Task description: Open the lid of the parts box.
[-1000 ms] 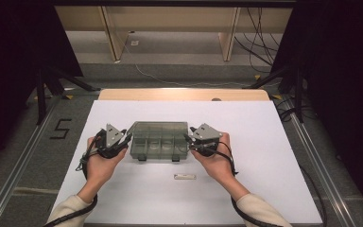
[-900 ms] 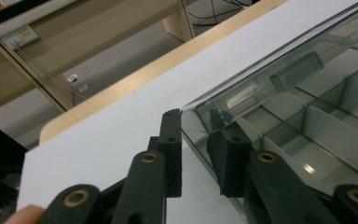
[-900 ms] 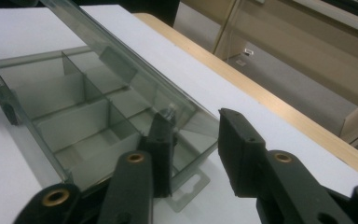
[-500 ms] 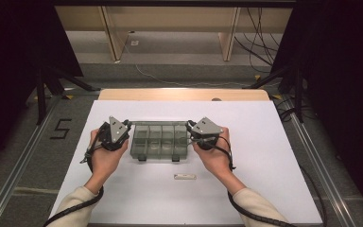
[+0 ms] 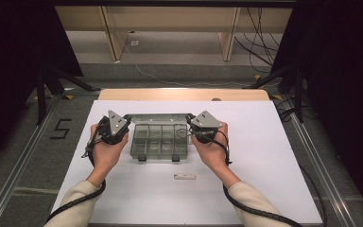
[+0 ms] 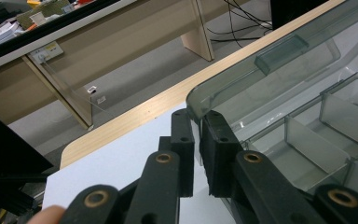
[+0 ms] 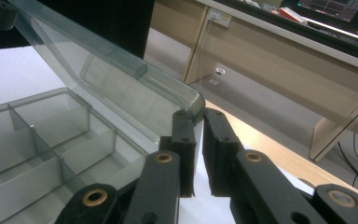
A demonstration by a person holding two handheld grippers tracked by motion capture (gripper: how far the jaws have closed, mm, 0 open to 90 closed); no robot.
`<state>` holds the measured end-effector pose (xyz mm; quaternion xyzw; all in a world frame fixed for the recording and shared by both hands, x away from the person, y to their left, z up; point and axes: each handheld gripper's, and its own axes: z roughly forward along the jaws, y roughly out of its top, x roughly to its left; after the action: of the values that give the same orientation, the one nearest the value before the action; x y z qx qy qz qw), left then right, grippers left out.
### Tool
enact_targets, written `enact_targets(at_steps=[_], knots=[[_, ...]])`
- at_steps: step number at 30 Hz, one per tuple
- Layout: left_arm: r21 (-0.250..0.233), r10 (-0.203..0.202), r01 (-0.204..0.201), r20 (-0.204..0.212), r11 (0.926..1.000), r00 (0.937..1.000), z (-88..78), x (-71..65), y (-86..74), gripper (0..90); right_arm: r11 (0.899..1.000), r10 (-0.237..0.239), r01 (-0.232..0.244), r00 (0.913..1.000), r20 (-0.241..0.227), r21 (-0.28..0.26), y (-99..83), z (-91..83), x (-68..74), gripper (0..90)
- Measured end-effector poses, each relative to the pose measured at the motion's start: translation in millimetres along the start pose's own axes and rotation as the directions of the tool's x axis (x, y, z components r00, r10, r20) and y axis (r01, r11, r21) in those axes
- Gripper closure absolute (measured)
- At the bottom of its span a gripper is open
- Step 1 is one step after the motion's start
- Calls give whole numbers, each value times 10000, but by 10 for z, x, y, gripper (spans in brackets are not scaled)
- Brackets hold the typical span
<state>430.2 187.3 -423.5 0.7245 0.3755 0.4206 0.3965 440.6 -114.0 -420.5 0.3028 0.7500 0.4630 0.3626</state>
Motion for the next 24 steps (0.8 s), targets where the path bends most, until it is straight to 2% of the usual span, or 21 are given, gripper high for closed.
enact_targets(at_steps=[8, 9, 14, 24], knots=[[-17, -273, 273, 48, 9996, 9996, 52, 38, 33, 832, 9990, 440, -440, 9990, 20, -89, 25, 50, -23, 843], [-27, -300, 300, 51, 9995, 9995, 56, 41, 36, 832, 9993, 320, -317, 9994, 141, -186, 26, 58, -37, 843], [-100, -387, 389, 161, 9992, 9991, 80, 71, 39, 833, 9978, 624, -623, 9980, 46, -209, 41, 82, -54, 844], [-66, -551, 552, 201, 9985, 9983, 130, 96, 68, 831, 9961, 853, -851, 9963, 63, -243, 63, 130, -90, 844]])
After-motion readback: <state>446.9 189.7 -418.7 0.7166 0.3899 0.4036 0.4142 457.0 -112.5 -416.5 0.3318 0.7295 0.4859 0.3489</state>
